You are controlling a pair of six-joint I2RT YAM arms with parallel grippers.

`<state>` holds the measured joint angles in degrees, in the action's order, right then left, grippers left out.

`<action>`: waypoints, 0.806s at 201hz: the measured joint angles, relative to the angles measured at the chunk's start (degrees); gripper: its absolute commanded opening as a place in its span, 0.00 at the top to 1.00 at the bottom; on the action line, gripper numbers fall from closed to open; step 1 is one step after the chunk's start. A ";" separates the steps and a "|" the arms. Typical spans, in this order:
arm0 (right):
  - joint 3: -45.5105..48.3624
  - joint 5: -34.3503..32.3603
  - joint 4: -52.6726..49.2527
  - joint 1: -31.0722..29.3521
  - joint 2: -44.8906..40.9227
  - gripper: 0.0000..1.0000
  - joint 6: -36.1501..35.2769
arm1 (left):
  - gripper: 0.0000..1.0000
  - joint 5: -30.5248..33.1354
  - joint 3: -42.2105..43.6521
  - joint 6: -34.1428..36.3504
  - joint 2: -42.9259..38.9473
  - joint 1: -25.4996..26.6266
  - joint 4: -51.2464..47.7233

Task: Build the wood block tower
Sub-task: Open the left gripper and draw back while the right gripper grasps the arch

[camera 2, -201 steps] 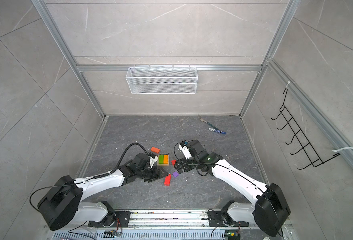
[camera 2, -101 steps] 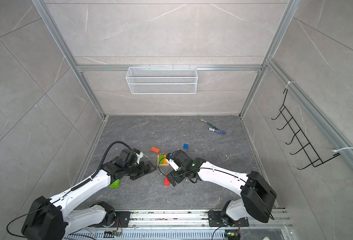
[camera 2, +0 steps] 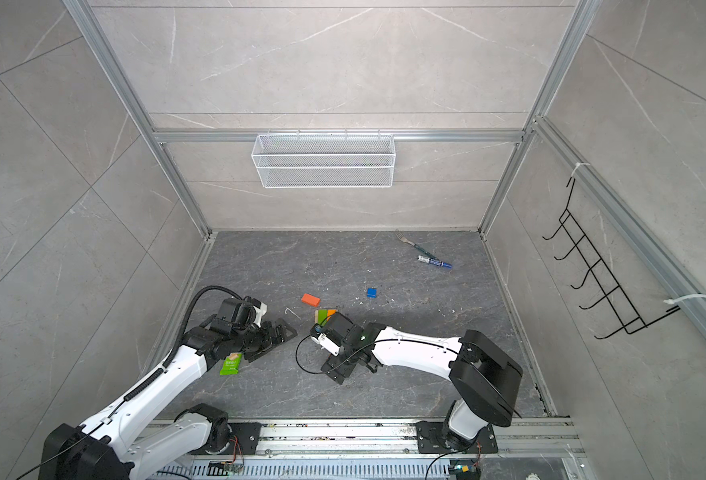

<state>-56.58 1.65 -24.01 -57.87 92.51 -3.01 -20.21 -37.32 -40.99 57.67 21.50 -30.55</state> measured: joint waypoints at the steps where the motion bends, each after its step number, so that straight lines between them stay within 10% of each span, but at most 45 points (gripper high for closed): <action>1: -0.09 0.00 0.02 -0.02 0.09 0.13 -0.11 | 0.00 0.00 0.00 0.02 -0.02 -0.02 -0.04; 162: -3.85 -1.11 0.48 -0.15 7.85 0.41 -4.70 | 0.00 -1.31 0.17 0.74 -2.40 -0.68 -1.29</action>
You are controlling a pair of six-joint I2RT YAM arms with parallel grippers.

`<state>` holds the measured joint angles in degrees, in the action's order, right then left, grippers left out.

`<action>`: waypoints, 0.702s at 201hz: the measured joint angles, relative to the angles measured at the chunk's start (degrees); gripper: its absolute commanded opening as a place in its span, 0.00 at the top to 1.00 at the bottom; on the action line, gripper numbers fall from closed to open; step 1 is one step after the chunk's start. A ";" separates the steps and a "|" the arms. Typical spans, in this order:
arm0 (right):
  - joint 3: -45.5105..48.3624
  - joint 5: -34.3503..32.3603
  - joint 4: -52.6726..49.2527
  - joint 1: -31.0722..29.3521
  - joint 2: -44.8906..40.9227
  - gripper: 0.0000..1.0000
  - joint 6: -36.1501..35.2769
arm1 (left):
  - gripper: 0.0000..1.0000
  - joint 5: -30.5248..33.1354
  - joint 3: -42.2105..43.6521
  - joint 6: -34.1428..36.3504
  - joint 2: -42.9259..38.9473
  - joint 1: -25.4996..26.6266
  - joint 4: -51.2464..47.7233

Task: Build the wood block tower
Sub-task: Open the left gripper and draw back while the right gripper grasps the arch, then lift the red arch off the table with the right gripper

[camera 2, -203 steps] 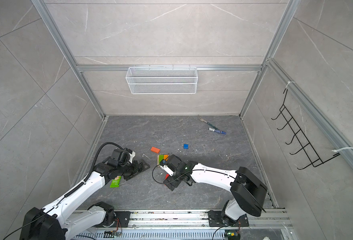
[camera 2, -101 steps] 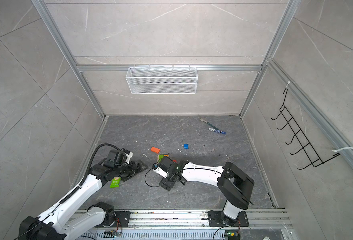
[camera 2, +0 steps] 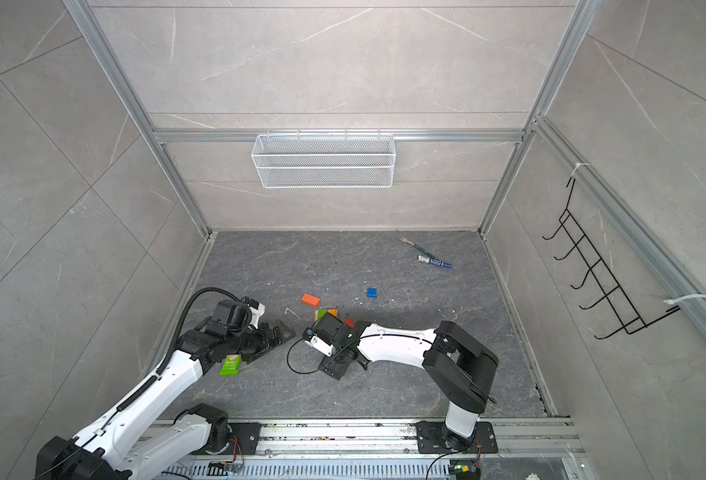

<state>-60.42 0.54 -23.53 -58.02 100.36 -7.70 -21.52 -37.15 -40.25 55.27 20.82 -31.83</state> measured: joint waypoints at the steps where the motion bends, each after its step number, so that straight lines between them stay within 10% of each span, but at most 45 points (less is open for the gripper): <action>1: -0.02 0.00 0.00 0.00 0.02 0.42 0.02 | 0.00 0.00 0.00 0.00 0.00 0.00 0.00; 72: -1.09 -1.86 -0.11 -0.11 0.92 0.55 2.32 | 0.00 -0.02 0.00 0.02 0.00 -0.35 -0.70; 141: -5.88 -7.37 -5.95 -0.09 1.55 0.56 22.67 | 0.00 -0.02 0.04 0.02 0.00 -0.35 -1.14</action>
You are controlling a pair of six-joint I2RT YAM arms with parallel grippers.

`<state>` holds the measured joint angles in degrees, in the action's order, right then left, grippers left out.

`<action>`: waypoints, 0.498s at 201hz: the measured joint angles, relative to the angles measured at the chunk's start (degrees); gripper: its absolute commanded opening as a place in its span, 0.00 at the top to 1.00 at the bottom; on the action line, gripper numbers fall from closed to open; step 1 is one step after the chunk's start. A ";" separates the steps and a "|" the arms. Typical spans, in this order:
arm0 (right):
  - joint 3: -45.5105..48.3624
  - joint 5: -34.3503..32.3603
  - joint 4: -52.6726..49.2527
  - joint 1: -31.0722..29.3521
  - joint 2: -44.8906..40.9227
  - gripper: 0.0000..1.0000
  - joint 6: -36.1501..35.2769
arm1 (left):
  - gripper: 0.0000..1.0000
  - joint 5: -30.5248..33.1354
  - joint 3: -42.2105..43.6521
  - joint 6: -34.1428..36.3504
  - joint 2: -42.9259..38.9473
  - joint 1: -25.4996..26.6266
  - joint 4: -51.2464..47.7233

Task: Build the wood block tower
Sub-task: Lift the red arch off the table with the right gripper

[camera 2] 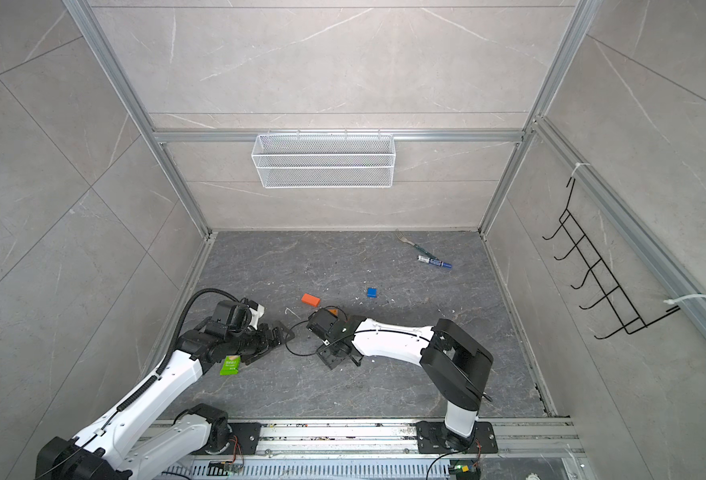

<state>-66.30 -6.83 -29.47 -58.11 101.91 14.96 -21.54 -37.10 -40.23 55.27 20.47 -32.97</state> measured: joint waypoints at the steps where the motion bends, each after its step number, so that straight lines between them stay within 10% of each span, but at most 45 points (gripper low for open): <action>1: -0.04 0.00 -0.02 0.00 0.00 0.56 0.26 | 0.00 0.00 0.00 0.00 0.00 0.00 0.02; 100: -1.11 -1.75 -0.37 -0.17 2.40 0.54 21.99 | 0.01 0.02 0.28 0.00 0.04 0.00 -0.04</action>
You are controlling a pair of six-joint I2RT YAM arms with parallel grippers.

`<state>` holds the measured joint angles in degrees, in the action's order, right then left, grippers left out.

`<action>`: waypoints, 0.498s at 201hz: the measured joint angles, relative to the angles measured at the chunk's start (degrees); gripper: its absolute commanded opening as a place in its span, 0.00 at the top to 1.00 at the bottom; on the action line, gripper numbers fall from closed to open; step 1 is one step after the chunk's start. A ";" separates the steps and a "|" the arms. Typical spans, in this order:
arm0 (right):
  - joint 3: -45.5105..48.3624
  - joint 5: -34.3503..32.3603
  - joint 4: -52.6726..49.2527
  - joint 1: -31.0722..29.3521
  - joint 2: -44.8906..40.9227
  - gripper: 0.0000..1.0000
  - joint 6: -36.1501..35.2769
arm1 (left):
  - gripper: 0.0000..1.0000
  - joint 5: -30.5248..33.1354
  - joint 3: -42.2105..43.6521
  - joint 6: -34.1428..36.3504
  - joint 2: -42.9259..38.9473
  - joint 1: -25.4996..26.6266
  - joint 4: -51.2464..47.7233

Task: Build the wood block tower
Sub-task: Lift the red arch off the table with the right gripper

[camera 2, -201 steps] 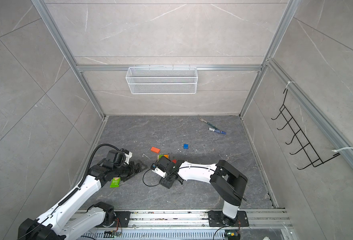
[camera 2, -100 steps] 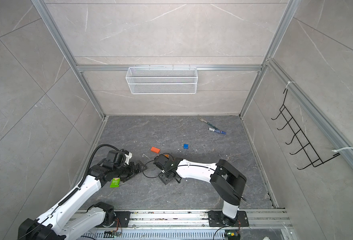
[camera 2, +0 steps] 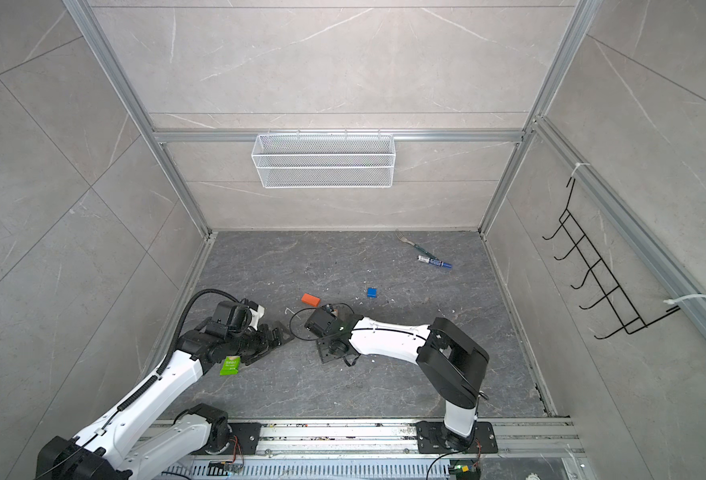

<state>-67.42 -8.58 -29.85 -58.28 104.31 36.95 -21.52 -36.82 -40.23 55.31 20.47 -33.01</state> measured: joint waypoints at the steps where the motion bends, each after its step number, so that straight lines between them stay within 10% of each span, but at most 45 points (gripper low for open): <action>1: 0.00 0.00 0.00 0.00 0.15 0.54 0.24 | 0.01 -0.02 0.00 0.00 0.00 0.00 0.00; 100: -0.66 -0.70 -0.85 -0.96 1.22 0.19 2.58 | 0.01 0.00 0.02 0.37 0.00 0.00 0.00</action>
<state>-68.07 -9.28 -30.70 -59.24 105.54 39.53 -21.52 -36.80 -39.86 55.31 20.47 -33.01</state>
